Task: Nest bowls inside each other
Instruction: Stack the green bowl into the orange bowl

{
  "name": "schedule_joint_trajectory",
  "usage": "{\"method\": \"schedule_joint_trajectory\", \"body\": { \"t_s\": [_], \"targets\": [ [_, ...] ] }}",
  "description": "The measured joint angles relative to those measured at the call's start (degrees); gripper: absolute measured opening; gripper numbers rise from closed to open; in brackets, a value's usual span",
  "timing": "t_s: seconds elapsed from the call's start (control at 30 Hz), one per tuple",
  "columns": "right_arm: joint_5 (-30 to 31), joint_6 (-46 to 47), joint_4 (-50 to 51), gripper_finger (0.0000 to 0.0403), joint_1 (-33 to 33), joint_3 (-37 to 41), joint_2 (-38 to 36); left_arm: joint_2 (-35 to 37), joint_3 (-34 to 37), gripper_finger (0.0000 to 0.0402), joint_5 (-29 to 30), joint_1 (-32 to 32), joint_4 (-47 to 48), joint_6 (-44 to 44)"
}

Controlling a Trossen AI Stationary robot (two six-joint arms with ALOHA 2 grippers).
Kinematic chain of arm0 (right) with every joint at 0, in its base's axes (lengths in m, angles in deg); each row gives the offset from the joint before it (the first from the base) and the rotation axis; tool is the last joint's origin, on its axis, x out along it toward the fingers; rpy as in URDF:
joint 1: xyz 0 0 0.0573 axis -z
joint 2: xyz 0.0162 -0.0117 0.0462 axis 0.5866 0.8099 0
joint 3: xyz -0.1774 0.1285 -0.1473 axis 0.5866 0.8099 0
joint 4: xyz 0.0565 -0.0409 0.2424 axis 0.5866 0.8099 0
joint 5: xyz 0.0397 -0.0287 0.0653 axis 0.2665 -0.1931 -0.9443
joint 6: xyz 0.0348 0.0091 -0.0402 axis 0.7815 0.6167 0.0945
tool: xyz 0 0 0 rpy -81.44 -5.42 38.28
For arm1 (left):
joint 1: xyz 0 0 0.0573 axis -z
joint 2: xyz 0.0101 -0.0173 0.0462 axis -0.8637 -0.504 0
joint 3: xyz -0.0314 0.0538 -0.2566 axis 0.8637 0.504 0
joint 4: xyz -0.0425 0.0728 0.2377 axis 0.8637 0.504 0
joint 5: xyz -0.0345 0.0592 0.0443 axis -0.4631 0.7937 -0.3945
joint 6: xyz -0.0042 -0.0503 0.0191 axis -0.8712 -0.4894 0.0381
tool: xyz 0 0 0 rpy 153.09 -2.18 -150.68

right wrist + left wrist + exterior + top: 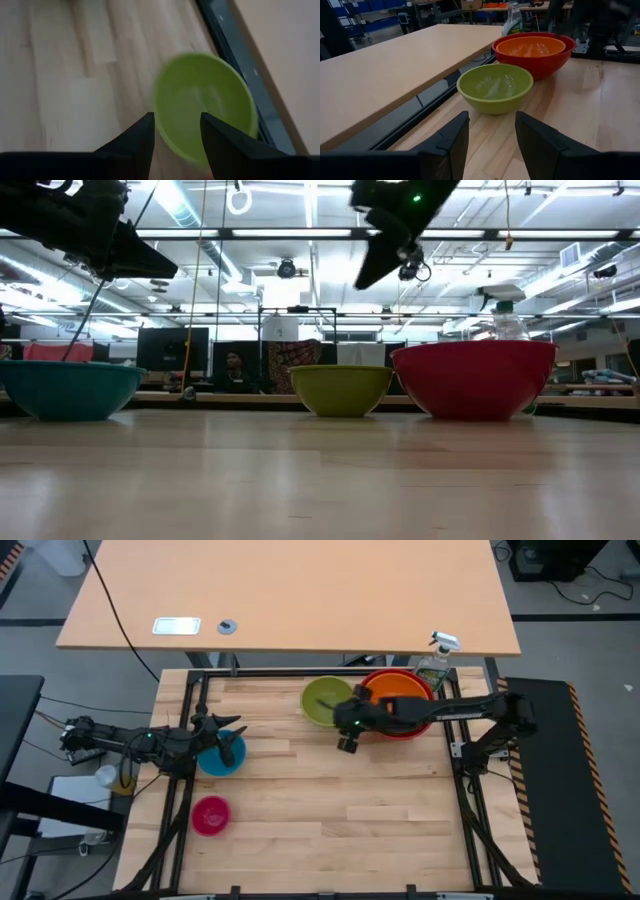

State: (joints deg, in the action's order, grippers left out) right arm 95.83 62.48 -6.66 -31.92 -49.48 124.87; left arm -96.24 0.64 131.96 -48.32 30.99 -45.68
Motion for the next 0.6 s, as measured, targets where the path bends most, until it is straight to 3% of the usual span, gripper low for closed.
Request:
{"method": "schedule_joint_trajectory", "body": {
  "t_s": [0.17, 0.6],
  "targets": [
    [-1.8, -6.0, -7.2, 0.0165, -0.3, 0.0, 7.2, 0.0, 0.0, 0.0165, 0.0, 0.0, 0.1, 0.4],
    [-1.2, -12.3, -3.7, 0.0165, 3.6, -4.9, 21.0, 0.0, 0.0, 0.0165, -0.2, 0.0, 0.6, 0.5]
  ]
}}
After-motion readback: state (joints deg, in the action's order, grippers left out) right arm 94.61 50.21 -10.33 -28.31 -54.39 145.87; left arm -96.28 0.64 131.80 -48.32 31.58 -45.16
